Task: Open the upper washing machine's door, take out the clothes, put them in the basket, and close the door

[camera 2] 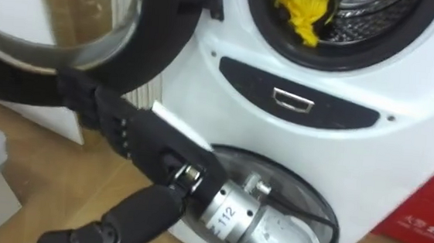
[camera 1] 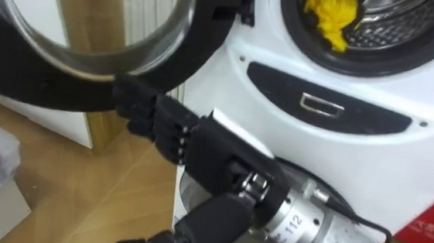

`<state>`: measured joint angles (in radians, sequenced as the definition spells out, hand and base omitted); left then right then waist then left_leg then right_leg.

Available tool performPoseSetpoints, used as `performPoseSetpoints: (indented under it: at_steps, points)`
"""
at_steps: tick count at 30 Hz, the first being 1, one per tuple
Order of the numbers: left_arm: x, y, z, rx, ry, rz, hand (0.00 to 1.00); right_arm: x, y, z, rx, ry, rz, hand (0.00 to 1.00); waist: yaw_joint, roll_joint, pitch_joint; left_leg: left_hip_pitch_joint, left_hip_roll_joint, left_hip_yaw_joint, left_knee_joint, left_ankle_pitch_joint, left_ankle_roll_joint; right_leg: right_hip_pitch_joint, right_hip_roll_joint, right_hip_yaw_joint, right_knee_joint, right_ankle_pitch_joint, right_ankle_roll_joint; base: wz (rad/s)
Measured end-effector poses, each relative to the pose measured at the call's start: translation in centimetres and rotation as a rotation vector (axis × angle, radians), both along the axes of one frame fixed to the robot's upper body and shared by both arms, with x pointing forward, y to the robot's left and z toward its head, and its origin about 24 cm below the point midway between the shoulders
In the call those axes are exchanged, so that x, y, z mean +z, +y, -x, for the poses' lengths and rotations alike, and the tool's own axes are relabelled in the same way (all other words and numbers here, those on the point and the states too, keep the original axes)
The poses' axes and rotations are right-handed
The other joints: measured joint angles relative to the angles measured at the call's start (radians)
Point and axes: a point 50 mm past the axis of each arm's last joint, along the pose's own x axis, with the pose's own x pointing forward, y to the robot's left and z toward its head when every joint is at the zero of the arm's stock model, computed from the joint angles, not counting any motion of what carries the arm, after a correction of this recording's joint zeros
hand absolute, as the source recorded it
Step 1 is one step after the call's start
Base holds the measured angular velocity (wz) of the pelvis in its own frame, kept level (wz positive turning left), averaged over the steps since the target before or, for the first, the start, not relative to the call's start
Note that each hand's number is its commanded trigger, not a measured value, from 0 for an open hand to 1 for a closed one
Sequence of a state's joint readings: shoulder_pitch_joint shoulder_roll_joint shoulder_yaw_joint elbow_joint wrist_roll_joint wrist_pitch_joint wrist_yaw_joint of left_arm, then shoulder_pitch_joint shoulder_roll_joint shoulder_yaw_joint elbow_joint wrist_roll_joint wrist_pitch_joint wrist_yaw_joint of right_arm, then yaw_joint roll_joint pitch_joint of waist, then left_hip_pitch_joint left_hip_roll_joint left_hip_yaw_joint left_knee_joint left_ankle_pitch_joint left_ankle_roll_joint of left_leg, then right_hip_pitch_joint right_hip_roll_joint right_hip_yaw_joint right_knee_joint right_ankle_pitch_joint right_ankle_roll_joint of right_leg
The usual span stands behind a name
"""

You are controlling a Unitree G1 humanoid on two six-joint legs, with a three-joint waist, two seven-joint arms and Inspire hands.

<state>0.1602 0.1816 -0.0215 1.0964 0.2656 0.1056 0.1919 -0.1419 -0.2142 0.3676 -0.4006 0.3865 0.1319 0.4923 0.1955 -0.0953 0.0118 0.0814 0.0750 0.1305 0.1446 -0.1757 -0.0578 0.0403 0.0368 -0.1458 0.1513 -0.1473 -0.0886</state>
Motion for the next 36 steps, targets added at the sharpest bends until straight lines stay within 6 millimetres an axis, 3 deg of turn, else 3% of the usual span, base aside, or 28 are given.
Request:
performPoseSetpoints:
  at_steps: [4, 6, 8, 12, 15, 27, 36]
  points:
    - [-0.1, 0.0, 0.7, 0.018, 0.019, -0.001, 0.0, -0.1, -0.4, -0.1, -0.023, -0.003, 0.013, 0.0, -0.013, 0.002, 0.001, -0.005, 0.0, -0.001, 0.001, -0.001, 0.001, -0.003, 0.0, -0.005, -0.002, -0.002, 0.003, 0.03]
    - [-0.2, -0.3, 0.8, 0.019, 0.021, 0.007, 0.0, 0.1, -1.2, -0.5, -0.066, -0.013, 0.015, 0.0, -0.03, 0.01, 0.0061, -0.01, 0.001, 0.001, 0.007, -0.009, 0.007, -0.005, 0.0, -0.007, -0.002, -0.007, 0.004, 0.07]
    - [-0.2, -0.3, 0.9, 0.02, 0.022, 0.008, 0.0, 0.3, -2.0, -0.8, -0.105, -0.018, 0.012, 0.0, -0.04, 0.013, 0.0048, -0.008, 0.0, 0.001, 0.008, -0.009, 0.008, -0.007, -0.001, -0.005, -0.002, -0.008, 0.005, 0.0]
    - [-0.2, -0.1, 1.2, 0.037, 0.02, -0.01, 0.0, 0.5, -3.2, -1.2, -0.177, -0.035, 0.017, 0.0, -0.074, 0.013, -0.003, -0.002, 0.0, 0.005, 0.008, -0.01, 0.009, -0.005, -0.001, -0.001, 0.002, -0.008, 0.007, -0.02]
    - [-0.1, 0.1, 1.7, 0.095, 0.015, -0.015, 0.0, 0.3, -4.5, -1.0, -0.246, -0.021, 0.006, 0.0, -0.098, 0.015, -0.0223, 0.004, 0.0, 0.004, 0.008, -0.01, 0.009, 0.003, -0.001, 0.0, 0.001, -0.008, 0.007, 0.0]
    - [-0.1, 0.4, 2.2, 0.133, 0.017, -0.024, 0.0, 1.2, -9.1, -1.8, -0.545, -0.048, -0.019, 0.0, -0.189, 0.018, -0.0198, 0.031, -0.001, 0.013, 0.008, -0.01, 0.008, 0.02, -0.001, 0.012, 0.0, -0.013, 0.008, -0.02]
    - [0.0, 0.6, 2.3, 0.149, 0.014, -0.029, 0.0, 1.7, -10.7, -2.0, -0.648, -0.065, -0.029, 0.0, -0.193, 0.016, -0.0226, 0.019, 0.0, 0.019, 0.014, -0.01, 0.008, 0.011, 0.0, 0.015, 0.003, -0.012, 0.007, -0.02]
